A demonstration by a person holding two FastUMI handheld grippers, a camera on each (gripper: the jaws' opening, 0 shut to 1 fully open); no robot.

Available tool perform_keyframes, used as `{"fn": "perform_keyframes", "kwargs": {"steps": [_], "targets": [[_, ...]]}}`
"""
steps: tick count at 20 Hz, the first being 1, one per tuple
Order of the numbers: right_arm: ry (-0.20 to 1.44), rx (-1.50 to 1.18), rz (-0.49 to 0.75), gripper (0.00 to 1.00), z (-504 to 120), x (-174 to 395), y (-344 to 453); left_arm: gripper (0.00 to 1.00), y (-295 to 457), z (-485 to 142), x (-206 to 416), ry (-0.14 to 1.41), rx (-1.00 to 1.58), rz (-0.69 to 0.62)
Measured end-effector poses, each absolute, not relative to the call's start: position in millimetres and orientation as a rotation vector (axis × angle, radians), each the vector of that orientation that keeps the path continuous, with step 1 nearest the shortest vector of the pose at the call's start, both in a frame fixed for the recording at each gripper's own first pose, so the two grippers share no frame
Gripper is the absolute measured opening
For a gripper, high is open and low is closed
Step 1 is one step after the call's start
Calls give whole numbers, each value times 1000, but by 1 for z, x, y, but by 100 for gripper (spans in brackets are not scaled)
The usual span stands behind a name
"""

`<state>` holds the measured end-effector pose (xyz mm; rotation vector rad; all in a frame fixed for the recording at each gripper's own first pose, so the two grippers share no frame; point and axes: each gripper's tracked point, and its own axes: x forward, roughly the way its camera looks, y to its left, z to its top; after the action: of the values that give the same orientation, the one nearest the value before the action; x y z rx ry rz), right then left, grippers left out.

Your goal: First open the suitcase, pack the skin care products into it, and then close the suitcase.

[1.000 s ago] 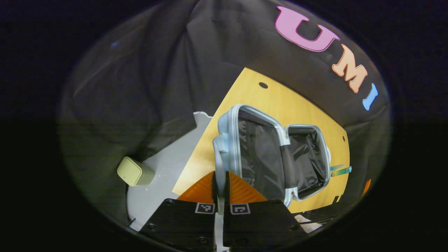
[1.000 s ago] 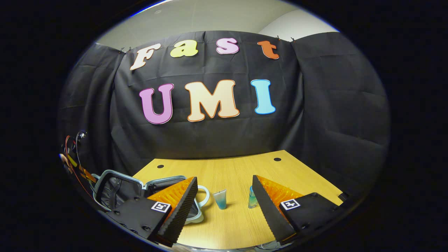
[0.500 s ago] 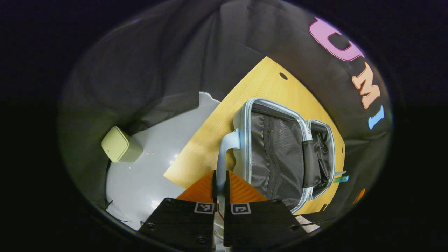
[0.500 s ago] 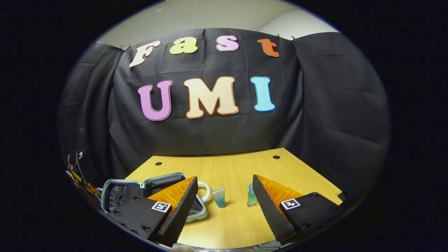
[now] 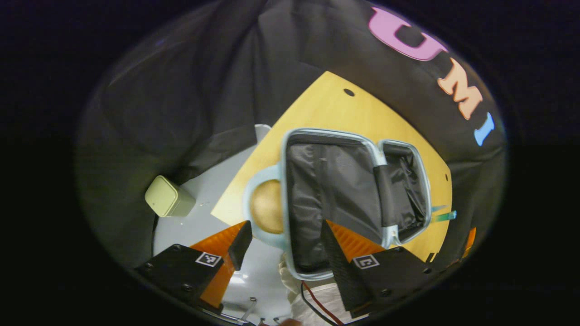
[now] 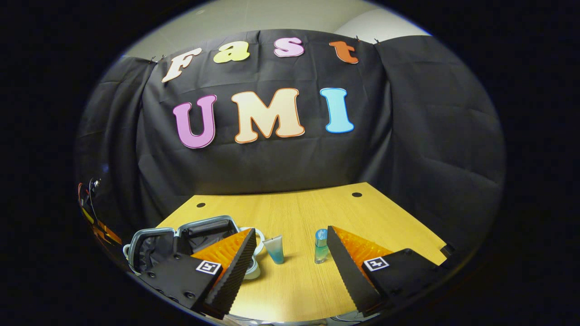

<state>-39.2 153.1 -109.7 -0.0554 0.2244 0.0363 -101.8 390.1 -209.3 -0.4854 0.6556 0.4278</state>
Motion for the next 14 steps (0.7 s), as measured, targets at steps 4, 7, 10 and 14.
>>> {"fn": "perform_keyframes", "kwargs": {"steps": [4, 7, 10, 14], "targets": [[276, -63, 77, 98, -129, -14, 126, 96, 302, -191, -70, 649, -443, 340], [324, -92, 136, 98, -144, 4, 113, 96, 228, -181, -36, 651, -353, 250], [370, -115, 212, 98, -157, 21, 102, 96, 157, -175, 4, 646, -258, 161], [430, -130, 302, 98, -172, 39, 86, 95, 69, -184, 62, 639, -276, 73]]}}
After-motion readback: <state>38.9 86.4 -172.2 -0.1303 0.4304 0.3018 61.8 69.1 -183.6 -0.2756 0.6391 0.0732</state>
